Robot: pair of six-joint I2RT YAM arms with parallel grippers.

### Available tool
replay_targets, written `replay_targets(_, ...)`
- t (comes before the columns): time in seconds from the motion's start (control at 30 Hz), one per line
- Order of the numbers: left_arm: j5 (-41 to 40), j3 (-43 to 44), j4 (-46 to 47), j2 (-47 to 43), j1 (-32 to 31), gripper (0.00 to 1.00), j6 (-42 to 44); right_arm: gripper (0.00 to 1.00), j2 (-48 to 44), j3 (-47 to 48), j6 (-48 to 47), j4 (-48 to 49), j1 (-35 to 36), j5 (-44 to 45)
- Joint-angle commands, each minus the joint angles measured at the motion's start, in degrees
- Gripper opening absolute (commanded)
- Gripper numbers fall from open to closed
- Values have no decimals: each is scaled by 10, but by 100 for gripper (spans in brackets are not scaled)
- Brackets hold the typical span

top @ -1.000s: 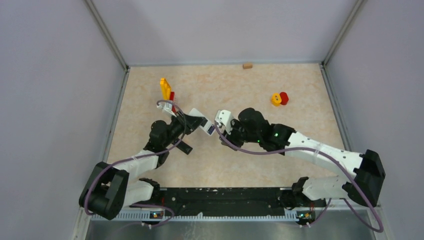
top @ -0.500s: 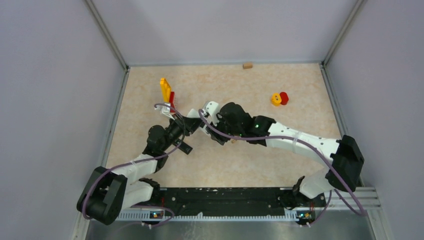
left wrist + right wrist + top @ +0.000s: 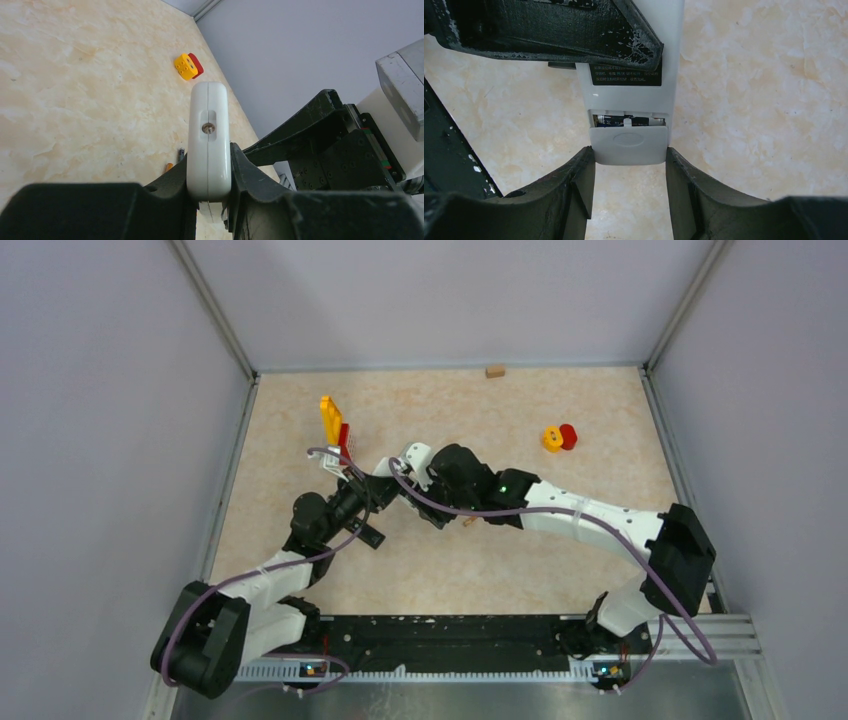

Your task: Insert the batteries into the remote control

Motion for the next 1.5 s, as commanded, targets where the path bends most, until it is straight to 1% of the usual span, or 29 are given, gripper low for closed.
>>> replay_targets(0.0,21,-7,50,-19,-2,0,7,40,2,28,-5,17,5,15)
replay_targets(0.23,24,-1,40,-16,-2,0,7,40,2,29,-14,21,5,9)
replay_targets(0.33,22,10,17,-16,-2,0,6,40,6,31,-19,20,5,7)
replay_targets(0.57,17,38,-54,-15,-2,0,5,40,24,47,-19,10,5,33)
replay_targets(0.83,23,40,-53,-21,-2,0,2,40,38,60,-16,7,7,50)
replay_targets(1.0,31,35,-41,-24,-2,0,4,40,50,72,-15,-4,6,43)
replay_targets(1.47,59,30,-21,-40,-2,0,-31,43,114,148,11,-76,6,29)
